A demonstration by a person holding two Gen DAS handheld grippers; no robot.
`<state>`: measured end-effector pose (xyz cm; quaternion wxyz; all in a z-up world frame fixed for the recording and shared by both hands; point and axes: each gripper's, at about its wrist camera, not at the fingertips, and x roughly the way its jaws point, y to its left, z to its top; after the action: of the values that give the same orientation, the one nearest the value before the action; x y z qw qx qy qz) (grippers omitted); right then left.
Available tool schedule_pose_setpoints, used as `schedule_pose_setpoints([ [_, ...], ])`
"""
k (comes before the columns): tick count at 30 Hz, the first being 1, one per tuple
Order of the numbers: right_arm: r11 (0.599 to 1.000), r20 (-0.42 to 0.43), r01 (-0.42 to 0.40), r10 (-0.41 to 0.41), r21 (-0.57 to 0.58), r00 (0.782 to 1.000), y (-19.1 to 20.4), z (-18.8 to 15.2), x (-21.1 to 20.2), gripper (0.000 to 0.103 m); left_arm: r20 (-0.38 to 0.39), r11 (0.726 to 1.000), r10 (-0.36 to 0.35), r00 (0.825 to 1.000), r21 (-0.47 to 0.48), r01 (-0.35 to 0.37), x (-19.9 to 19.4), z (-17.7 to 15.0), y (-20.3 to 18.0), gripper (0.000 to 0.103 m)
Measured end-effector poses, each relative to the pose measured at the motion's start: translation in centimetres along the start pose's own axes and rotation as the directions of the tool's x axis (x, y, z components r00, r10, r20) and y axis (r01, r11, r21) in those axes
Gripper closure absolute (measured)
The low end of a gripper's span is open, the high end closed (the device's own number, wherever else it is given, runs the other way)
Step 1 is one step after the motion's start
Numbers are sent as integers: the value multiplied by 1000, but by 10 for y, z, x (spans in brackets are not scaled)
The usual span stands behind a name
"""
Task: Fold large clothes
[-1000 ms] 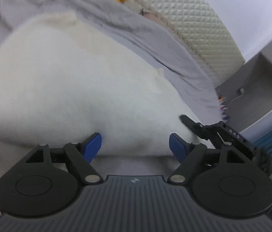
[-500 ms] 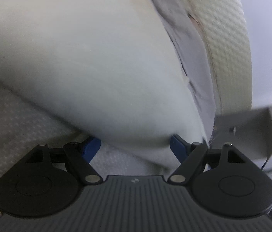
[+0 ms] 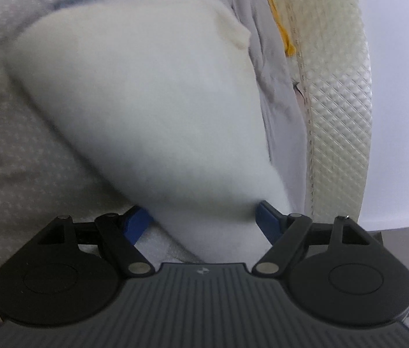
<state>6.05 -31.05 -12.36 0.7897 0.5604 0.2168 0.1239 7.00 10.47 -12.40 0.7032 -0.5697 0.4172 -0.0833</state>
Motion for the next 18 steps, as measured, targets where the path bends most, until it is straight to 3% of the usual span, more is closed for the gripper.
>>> schedule_pose_setpoints([
  [9, 996, -15, -76, 77, 43, 997, 8, 24, 20, 57, -4, 995, -55, 998, -83, 55, 6, 5, 8, 21],
  [15, 996, -24, -81, 83, 42, 996, 7, 26, 20, 57, 86, 983, -43, 995, -173, 57, -3, 10, 15, 21],
  [18, 996, -25, -71, 72, 50, 997, 5, 26, 20, 57, 120, 984, -15, 993, -175, 36, -6, 11, 13, 21],
])
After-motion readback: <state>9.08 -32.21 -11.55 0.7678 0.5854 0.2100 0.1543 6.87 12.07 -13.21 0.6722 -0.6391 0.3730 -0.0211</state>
